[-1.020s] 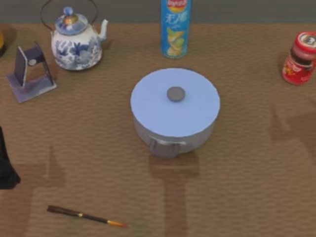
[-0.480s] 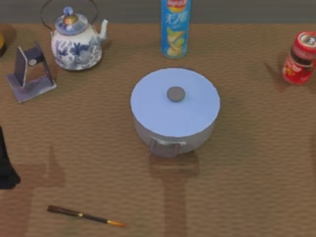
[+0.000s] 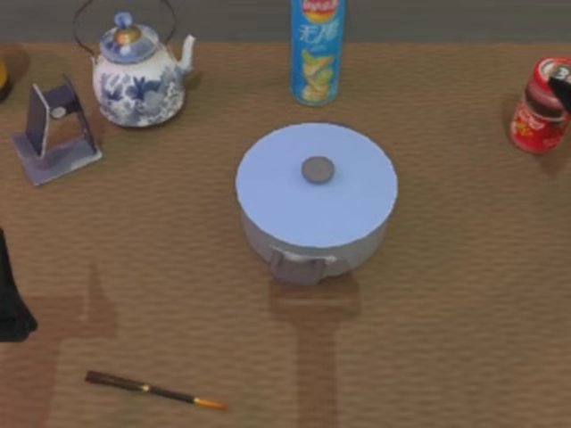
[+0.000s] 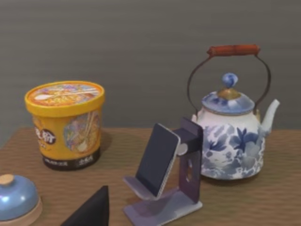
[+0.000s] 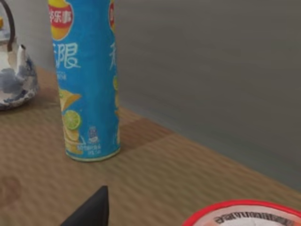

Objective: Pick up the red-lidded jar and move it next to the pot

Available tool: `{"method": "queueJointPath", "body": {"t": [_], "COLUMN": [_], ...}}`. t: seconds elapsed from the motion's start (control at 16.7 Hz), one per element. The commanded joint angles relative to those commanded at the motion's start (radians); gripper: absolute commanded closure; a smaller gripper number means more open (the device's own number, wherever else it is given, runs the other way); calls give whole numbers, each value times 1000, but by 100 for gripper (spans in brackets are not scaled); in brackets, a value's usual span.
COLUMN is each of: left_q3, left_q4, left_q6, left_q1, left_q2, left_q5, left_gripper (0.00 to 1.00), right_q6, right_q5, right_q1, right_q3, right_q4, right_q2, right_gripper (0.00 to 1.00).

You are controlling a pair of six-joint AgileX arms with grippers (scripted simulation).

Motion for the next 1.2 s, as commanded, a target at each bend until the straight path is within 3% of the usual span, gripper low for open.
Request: {"method": "queueJointPath", "body": {"t": [0.24,0.42,0.72,1.02,1.2], "left_q3": [0,0,0,0,0], "left_q4": [0,0,0,0,0], "left_q6": [0,0,0,0,0], "left_q1": [0,0,0,0,0], "left_q2": [0,0,0,0,0], "left_q5": [0,0,0,0,0], "left_gripper": [0,0,0,0,0], "right_q6": [5,7,6,-5,-7], "right_q5": [-93,-114,-109,-29,-16], "right_q1": [-25,-31,-23,54,67], "right_q3": [109,133,134,214,227], "right_q4": [91,112,107,47,37], "right_q2": [195,240,239,268,273], "right_gripper": [0,0,0,0,0]}}
